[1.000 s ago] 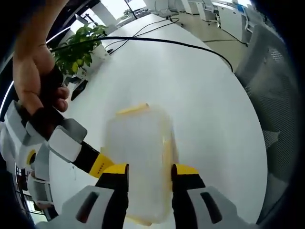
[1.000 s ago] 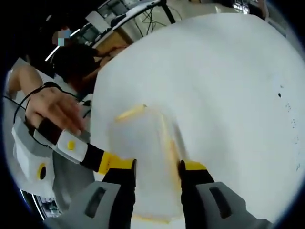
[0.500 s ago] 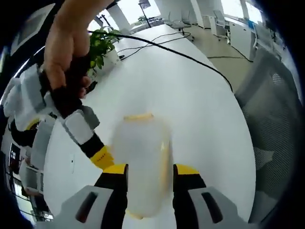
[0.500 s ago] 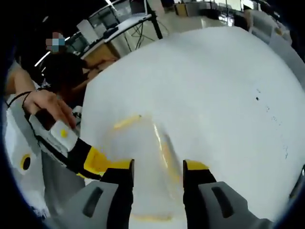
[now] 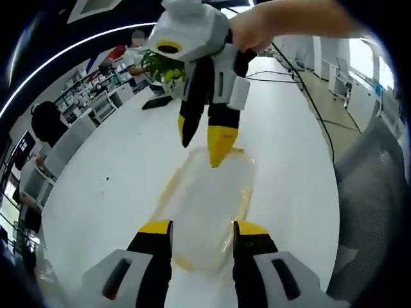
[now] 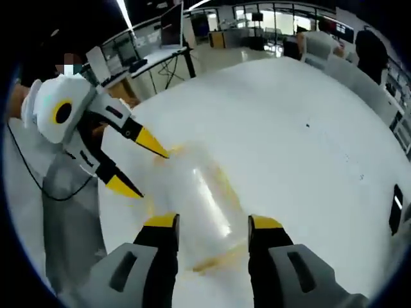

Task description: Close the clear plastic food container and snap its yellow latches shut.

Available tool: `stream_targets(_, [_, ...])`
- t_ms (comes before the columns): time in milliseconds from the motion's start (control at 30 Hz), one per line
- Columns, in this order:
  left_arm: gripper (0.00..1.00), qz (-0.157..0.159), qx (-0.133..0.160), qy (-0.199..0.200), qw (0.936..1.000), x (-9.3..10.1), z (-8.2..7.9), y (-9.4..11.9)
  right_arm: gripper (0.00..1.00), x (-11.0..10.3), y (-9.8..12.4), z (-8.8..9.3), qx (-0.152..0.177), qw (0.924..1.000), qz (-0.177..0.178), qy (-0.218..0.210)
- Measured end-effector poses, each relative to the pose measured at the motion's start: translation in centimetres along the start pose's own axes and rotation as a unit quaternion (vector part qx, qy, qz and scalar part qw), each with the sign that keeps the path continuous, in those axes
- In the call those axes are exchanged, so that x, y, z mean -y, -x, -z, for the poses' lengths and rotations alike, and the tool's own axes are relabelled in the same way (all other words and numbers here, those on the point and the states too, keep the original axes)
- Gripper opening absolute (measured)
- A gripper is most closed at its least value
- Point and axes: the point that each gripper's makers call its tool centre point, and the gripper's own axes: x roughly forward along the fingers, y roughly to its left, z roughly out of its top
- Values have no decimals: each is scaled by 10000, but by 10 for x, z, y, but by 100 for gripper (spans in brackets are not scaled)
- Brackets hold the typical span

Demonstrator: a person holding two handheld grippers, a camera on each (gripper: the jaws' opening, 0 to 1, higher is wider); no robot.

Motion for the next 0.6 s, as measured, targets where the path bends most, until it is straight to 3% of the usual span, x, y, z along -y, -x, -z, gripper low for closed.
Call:
stream_targets(200, [31, -308, 274, 322, 9986, -7, 5, 5, 42, -6, 8, 12, 481, 9974, 531, -91])
stream_targets(333, [31, -479, 534, 448, 9964, -9, 8, 9, 42, -18, 16, 16, 1045, 9909, 694, -496])
stream_targets(533, [33, -589, 794, 623, 9931, -3, 11, 12, 42, -29, 23, 32, 1333, 9840, 1060, -515])
stream_targets(600, [34, -740, 941, 833, 9893, -4, 14, 15, 42, -30, 23, 35, 1371, 9822, 1171, -523])
